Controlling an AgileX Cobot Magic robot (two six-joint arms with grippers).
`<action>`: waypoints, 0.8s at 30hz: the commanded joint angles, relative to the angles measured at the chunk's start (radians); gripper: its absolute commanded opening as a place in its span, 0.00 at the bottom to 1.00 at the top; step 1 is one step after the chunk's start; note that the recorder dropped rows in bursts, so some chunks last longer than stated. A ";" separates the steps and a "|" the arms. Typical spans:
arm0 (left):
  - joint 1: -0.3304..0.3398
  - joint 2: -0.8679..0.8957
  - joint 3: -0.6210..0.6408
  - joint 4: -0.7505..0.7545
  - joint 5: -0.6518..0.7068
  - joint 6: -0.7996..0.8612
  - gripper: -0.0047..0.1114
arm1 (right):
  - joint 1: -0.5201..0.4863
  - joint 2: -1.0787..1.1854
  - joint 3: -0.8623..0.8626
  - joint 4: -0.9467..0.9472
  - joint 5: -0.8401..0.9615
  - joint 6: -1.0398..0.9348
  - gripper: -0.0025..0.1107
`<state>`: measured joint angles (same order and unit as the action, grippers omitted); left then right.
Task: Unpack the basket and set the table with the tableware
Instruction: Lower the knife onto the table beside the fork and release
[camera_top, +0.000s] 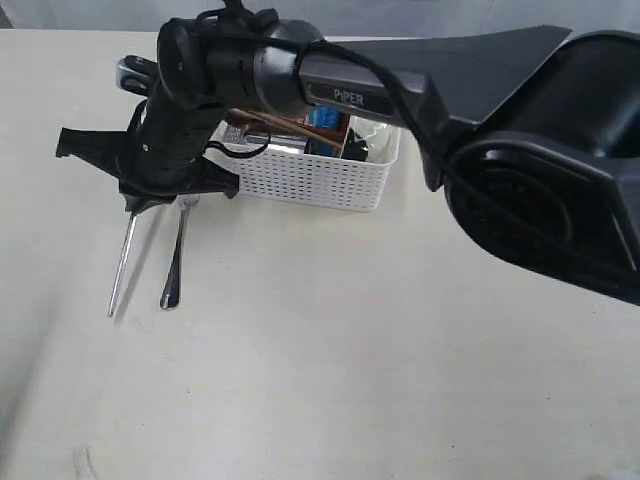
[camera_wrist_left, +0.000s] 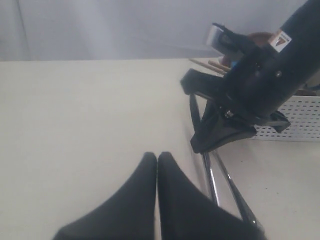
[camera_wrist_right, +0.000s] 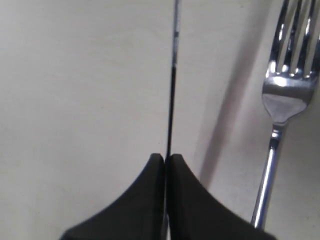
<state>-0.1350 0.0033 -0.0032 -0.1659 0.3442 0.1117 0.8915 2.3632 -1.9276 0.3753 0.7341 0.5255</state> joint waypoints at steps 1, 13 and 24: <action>-0.008 -0.003 0.003 0.001 -0.002 -0.003 0.04 | -0.003 0.027 -0.001 0.003 -0.015 0.002 0.02; -0.008 -0.003 0.003 0.001 -0.002 -0.003 0.04 | -0.003 0.064 -0.001 0.009 -0.053 -0.063 0.02; -0.008 -0.003 0.003 0.004 -0.002 -0.003 0.04 | -0.011 0.064 -0.001 -0.008 -0.103 -0.066 0.02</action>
<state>-0.1350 0.0033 -0.0032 -0.1659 0.3442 0.1117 0.8915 2.4271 -1.9276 0.3909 0.6441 0.4727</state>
